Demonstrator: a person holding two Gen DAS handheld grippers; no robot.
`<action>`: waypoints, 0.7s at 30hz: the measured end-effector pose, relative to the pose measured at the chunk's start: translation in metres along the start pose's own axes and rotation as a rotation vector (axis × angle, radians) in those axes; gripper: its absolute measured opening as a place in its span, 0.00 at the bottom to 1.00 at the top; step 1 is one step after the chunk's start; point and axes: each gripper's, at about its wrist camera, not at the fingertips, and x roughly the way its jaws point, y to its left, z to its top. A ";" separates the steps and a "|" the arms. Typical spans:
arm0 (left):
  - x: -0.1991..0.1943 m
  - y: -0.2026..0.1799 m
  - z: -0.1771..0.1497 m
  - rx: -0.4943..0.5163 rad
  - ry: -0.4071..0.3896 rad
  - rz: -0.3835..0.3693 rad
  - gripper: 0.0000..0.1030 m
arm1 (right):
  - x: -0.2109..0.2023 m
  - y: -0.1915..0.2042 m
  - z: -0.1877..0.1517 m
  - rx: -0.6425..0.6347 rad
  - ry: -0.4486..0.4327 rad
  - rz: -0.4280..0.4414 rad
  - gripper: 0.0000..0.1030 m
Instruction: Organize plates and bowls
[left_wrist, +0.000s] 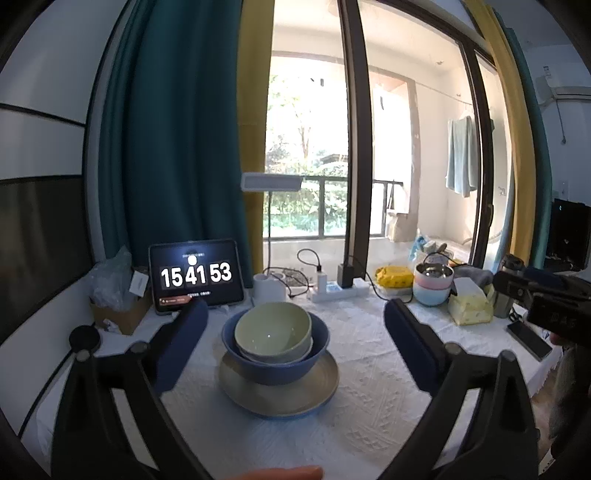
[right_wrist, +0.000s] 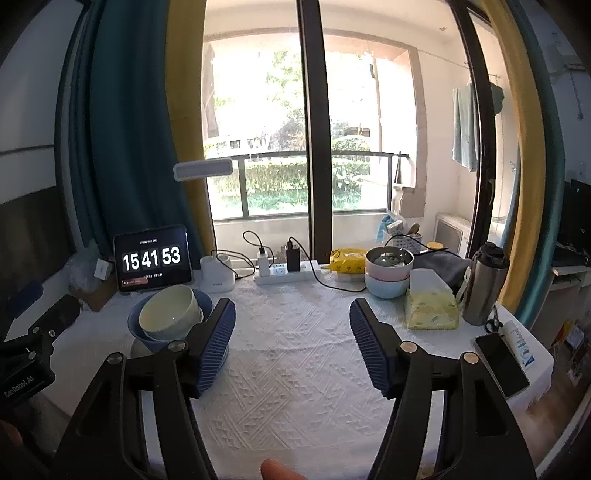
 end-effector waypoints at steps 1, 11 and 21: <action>-0.002 -0.001 0.000 0.003 -0.007 0.001 0.97 | -0.001 -0.001 0.000 0.000 -0.004 -0.001 0.71; -0.006 -0.001 0.000 0.004 -0.048 -0.013 0.99 | 0.003 -0.008 -0.002 0.014 -0.004 -0.012 0.73; -0.006 0.003 -0.001 -0.015 -0.048 -0.004 0.99 | 0.005 -0.003 -0.003 0.004 0.001 -0.008 0.74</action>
